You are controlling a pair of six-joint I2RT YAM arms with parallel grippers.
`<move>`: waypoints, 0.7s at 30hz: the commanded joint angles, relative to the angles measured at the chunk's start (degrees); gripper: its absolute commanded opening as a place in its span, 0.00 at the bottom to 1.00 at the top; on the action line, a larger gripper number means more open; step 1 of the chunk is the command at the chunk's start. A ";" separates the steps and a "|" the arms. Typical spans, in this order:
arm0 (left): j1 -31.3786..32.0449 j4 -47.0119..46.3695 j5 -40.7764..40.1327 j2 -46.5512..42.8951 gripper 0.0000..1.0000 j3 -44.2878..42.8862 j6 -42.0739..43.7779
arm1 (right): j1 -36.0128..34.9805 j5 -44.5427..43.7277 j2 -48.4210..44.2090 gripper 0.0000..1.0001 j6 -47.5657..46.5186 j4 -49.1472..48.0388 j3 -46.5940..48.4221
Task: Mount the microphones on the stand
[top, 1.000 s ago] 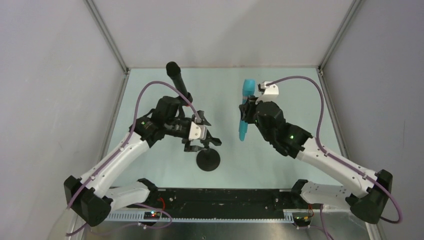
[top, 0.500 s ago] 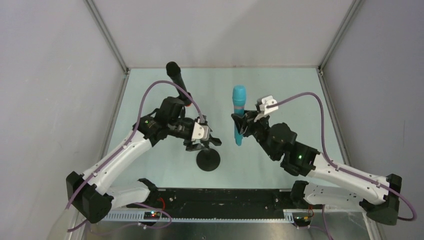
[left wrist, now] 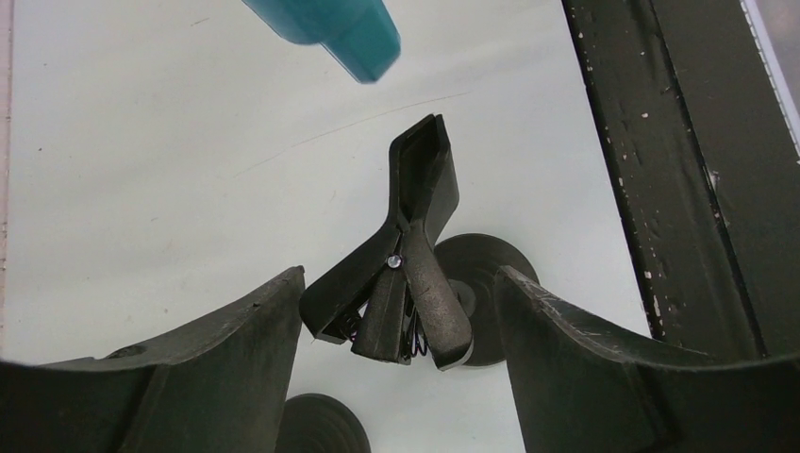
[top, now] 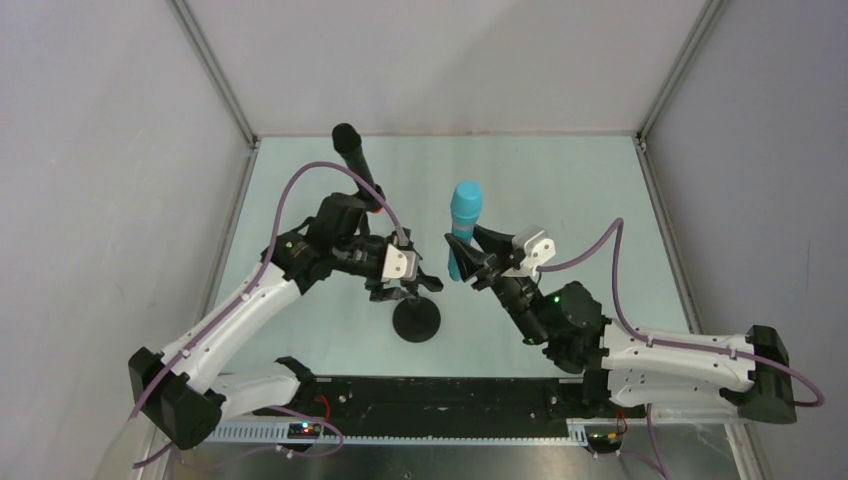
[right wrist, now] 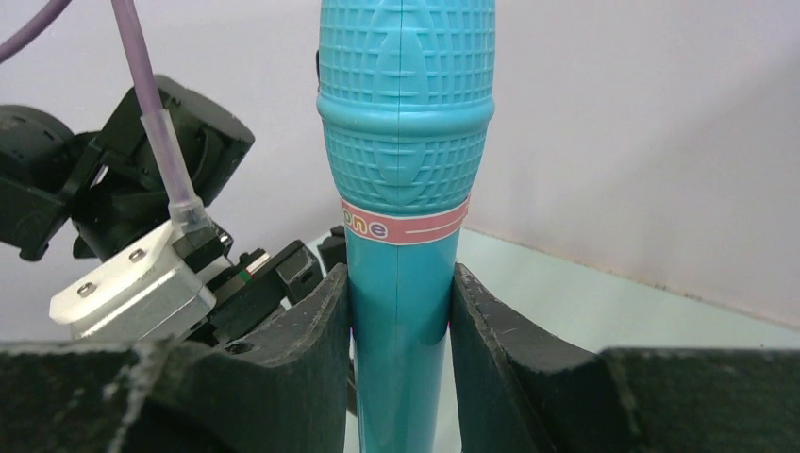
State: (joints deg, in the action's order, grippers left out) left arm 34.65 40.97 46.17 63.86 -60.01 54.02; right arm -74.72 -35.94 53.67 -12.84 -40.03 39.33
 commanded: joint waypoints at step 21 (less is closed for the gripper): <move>-0.12 6.42 1.36 2.14 0.00 -5.70 6.35 | -5.00 -3.12 3.84 0.00 -4.78 -20.84 -1.93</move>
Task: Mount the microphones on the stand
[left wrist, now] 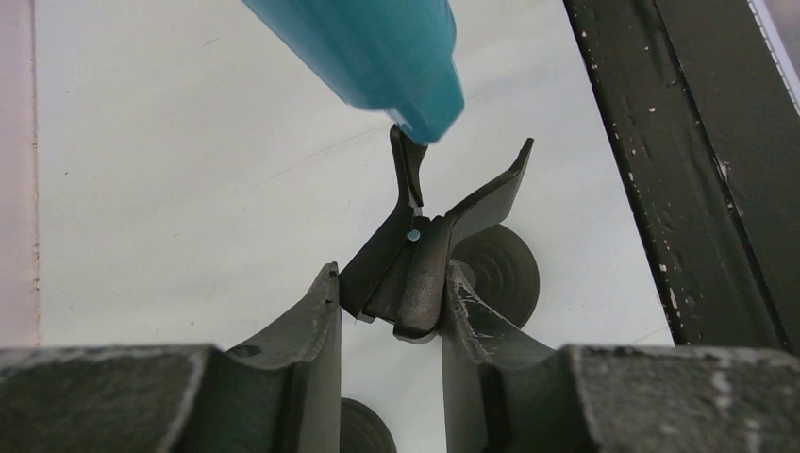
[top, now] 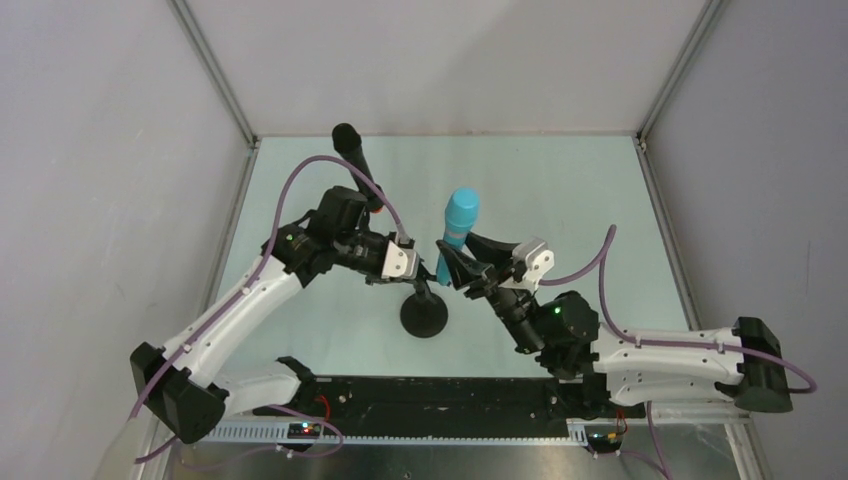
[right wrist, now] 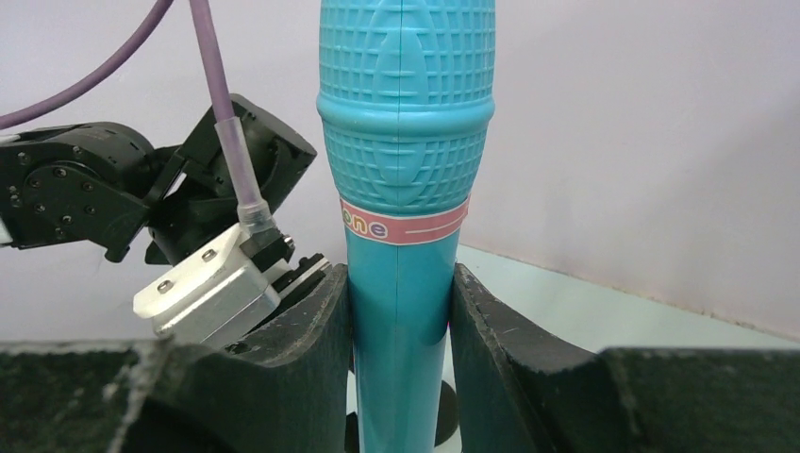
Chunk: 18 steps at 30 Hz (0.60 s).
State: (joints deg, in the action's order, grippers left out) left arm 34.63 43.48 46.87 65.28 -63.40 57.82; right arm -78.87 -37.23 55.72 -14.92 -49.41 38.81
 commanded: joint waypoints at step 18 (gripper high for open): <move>-0.67 4.84 -1.99 -0.94 0.00 -0.94 2.26 | -4.66 -8.45 19.30 0.00 -12.11 -36.21 -8.29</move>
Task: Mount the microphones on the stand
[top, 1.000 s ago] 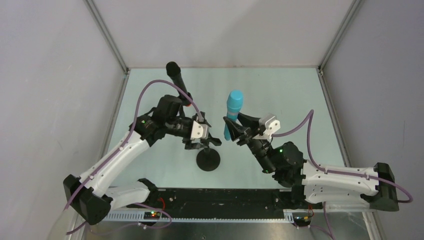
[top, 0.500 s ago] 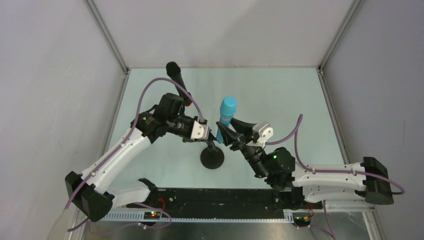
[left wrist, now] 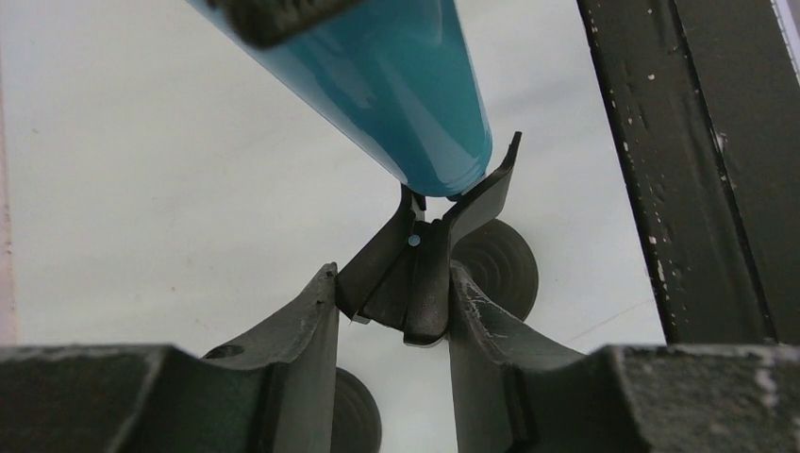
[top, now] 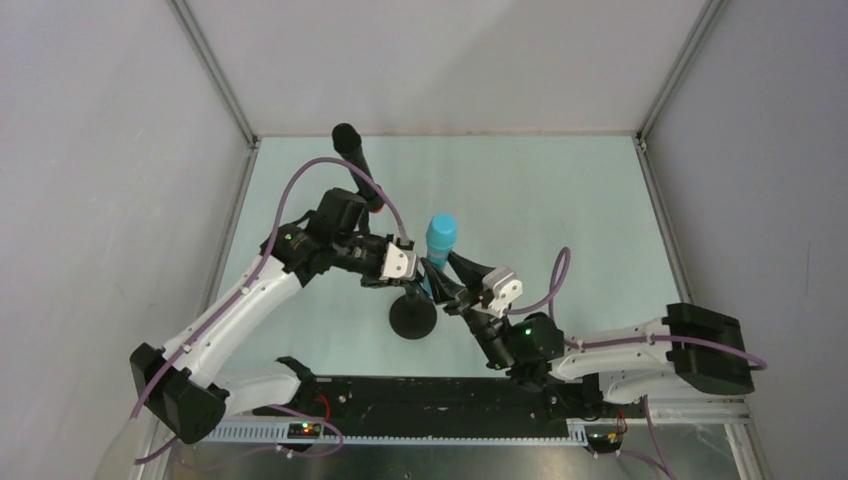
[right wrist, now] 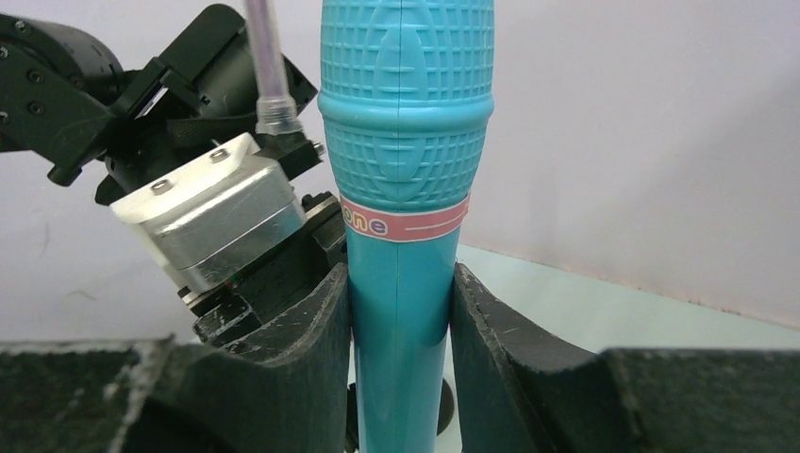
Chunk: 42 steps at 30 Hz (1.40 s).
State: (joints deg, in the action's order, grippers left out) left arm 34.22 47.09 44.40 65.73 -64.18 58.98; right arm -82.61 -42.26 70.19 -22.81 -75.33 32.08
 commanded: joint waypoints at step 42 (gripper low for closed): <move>-2.26 1.86 -2.58 -6.77 1.00 -0.77 -0.87 | -2.26 -12.09 -2.59 0.00 -8.88 -10.94 -9.08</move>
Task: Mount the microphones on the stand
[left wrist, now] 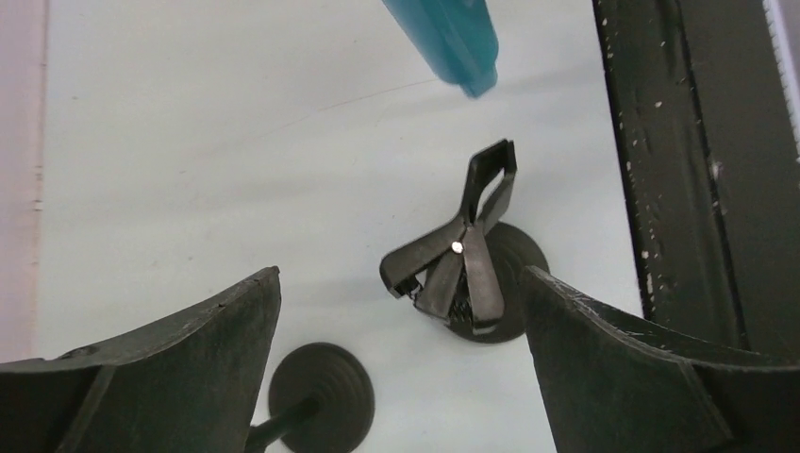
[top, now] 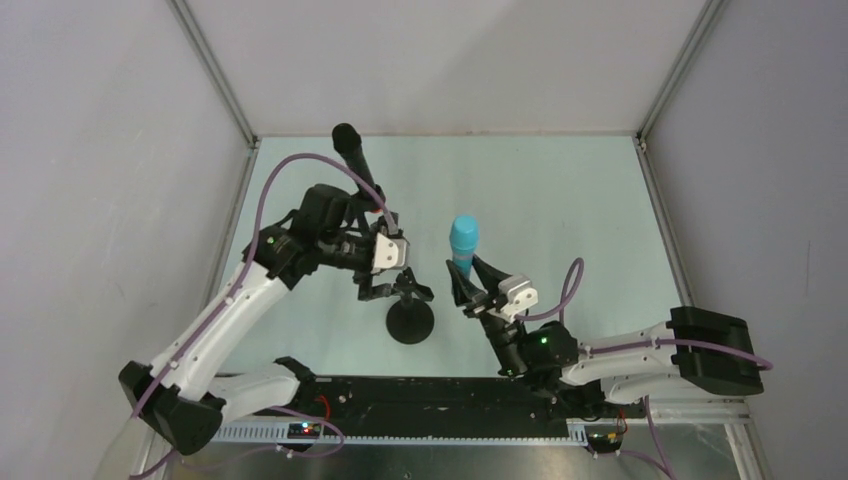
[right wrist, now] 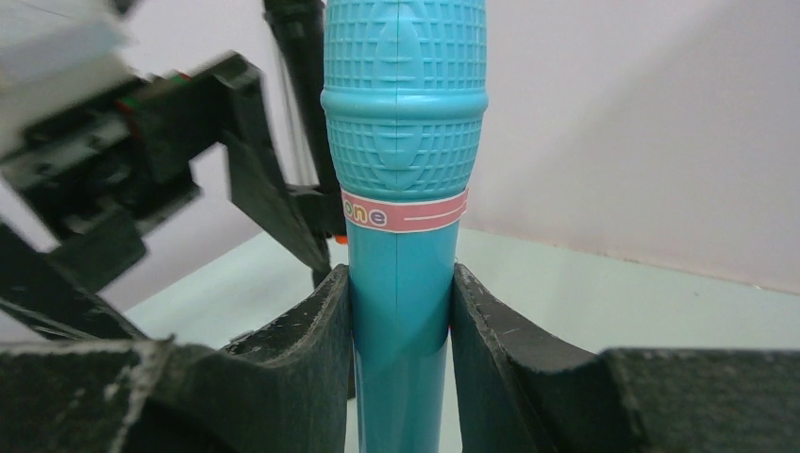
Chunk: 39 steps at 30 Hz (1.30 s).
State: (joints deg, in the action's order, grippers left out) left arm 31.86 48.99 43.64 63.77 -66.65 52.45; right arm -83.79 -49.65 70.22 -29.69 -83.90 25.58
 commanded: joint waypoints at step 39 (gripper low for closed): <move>-0.45 -2.35 -4.78 -4.51 0.86 8.76 5.56 | -2.19 -0.94 -9.05 0.00 37.39 42.38 -1.98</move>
State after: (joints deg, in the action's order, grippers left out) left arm 31.38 49.63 33.63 59.18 -57.19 62.26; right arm -89.47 -51.53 59.66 5.96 -35.29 21.67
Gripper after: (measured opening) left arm 0.856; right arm 0.407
